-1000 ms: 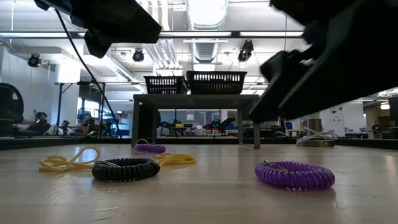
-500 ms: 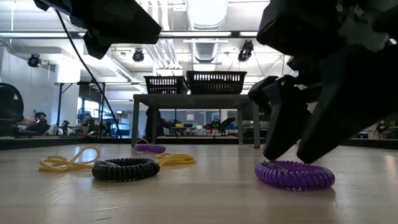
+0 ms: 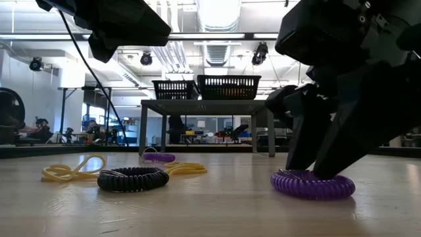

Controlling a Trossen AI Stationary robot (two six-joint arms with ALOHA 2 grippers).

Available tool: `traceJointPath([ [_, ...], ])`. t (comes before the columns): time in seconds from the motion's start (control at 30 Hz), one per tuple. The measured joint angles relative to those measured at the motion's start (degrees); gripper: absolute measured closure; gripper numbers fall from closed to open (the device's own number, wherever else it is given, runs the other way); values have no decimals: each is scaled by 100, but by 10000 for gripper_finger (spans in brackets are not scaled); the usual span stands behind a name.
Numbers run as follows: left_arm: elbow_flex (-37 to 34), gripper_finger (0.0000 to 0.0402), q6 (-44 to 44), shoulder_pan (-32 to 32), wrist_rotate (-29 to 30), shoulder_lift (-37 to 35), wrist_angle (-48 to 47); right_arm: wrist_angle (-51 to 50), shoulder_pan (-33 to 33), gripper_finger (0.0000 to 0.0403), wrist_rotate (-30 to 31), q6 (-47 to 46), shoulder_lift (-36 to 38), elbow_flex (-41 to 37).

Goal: Pick & Place Office Desk Supplies
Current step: Put the violet spring keychain into the middle black bin on the shelf

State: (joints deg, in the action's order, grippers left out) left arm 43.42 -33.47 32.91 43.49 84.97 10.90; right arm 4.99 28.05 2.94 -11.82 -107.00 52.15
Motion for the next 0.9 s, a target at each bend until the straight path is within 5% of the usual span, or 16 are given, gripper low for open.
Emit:
traceJointPath([
  [0.4,-76,300,-103,0,1,4,-4,86,-68,302,134,-192,13,-248],
  [0.63,-162,300,-259,16,2,4,4,-12,-58,366,618,-333,101,-271],
  [0.9,-164,300,388,125,3,145,741,668,48,381,2561,-953,439,-287],
])
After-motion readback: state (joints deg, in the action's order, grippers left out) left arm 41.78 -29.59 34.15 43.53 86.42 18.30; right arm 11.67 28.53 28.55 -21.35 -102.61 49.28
